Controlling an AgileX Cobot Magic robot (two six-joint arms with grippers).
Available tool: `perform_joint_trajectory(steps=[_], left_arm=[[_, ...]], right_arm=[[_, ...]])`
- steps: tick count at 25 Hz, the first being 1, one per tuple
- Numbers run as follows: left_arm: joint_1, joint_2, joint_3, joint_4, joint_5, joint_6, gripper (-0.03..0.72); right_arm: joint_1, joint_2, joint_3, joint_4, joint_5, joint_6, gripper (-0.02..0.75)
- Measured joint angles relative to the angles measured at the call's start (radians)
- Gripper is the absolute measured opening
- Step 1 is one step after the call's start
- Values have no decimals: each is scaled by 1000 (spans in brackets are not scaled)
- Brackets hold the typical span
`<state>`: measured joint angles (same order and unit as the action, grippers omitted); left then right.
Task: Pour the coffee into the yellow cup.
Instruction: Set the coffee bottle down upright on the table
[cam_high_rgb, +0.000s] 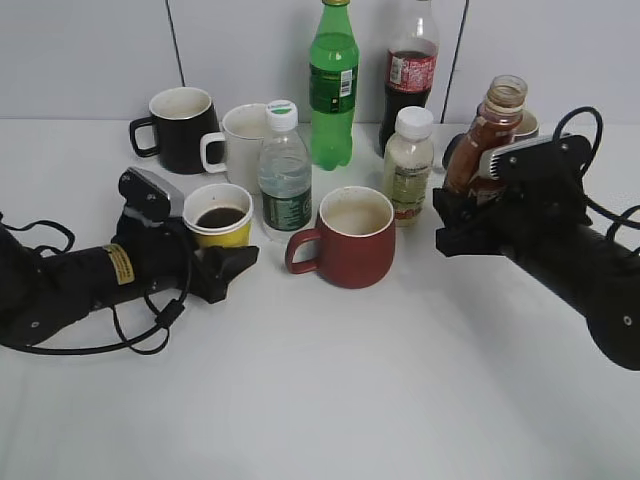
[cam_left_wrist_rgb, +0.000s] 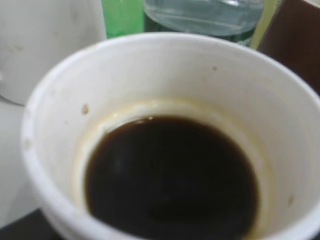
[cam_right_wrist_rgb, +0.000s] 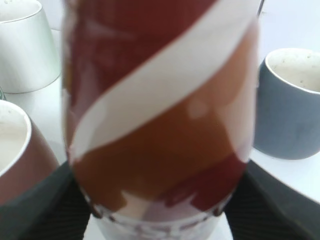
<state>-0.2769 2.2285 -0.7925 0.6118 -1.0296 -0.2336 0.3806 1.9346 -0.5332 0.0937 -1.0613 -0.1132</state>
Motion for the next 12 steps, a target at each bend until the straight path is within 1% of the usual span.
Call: perform_joint_trajectory(steps=[5, 12], left_arm=[[0, -12, 6, 0, 47, 0, 539], [0, -22, 6, 0, 78, 0, 547]], right_arm=[[0, 67, 0, 3, -19, 0, 519], [-1, 156, -1, 59, -104, 1, 519]])
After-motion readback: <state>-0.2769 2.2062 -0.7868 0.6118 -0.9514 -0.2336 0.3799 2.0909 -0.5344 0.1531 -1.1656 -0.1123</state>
